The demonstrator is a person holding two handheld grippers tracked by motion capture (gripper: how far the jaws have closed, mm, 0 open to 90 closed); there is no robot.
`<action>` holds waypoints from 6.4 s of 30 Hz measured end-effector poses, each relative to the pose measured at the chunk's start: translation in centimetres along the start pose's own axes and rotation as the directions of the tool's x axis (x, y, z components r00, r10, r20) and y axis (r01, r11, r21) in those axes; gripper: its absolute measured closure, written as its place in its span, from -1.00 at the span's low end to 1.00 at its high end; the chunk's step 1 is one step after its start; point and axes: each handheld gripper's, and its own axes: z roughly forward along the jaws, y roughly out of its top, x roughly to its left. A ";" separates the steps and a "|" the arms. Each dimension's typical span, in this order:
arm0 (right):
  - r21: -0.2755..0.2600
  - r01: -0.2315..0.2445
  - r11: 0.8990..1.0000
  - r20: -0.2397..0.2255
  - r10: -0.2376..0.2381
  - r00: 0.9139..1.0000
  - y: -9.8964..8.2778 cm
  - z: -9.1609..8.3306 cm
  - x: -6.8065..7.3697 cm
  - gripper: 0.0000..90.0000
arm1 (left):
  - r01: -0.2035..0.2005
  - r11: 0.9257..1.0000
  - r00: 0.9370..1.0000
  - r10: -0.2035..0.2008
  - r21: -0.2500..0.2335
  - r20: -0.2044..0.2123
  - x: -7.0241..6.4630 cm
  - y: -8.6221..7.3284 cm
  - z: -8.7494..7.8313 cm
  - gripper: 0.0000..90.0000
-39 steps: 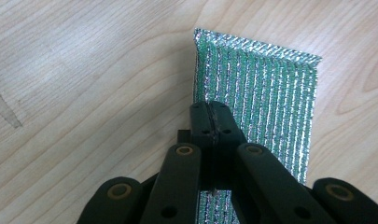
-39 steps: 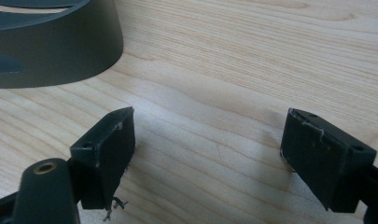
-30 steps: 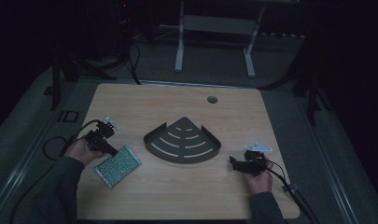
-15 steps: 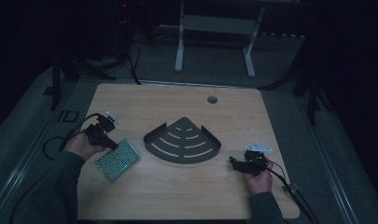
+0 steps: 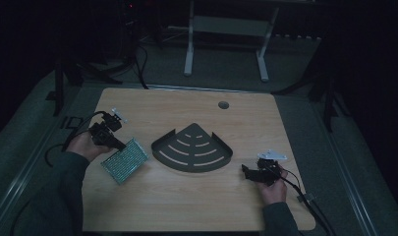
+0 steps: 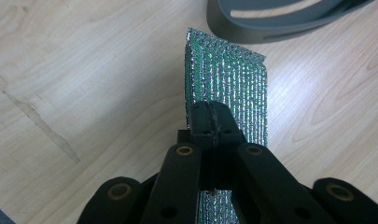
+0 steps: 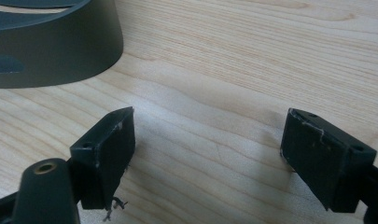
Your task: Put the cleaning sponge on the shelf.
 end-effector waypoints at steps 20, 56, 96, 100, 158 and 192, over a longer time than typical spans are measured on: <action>0.000 0.001 1.000 0.000 -0.001 1.000 0.0 0.0 0.0 -0.61 | -0.009 1.000 1.000 0.008 -0.028 -0.007 -0.1 2.0 -1.6 1.00; 0.000 0.001 1.000 -0.001 -0.001 1.000 0.0 0.0 0.0 -0.62 | -0.060 0.998 0.998 0.060 -0.035 -0.022 -2.2 7.4 -1.8 1.00; 0.000 0.000 1.000 -0.001 0.000 1.000 0.0 0.0 0.0 -0.62 | -0.097 0.994 0.995 0.095 -0.058 -0.033 -3.5 13.3 0.0 1.00; 0.000 0.000 1.000 -0.001 0.000 1.000 0.0 0.0 0.0 -0.62 | -0.106 0.993 0.994 0.103 -0.060 -0.040 -3.8 14.0 0.0 1.00; 0.000 0.005 1.000 -0.004 -0.005 1.000 0.0 0.1 -0.1 -0.62 | -0.165 0.985 0.984 0.167 0.043 -0.053 -5.3 15.1 7.6 1.00; 0.000 0.005 1.000 -0.005 -0.005 1.000 0.1 0.1 -0.1 -0.62 | -0.143 0.984 0.978 0.157 0.109 -0.140 -4.9 15.3 9.3 0.97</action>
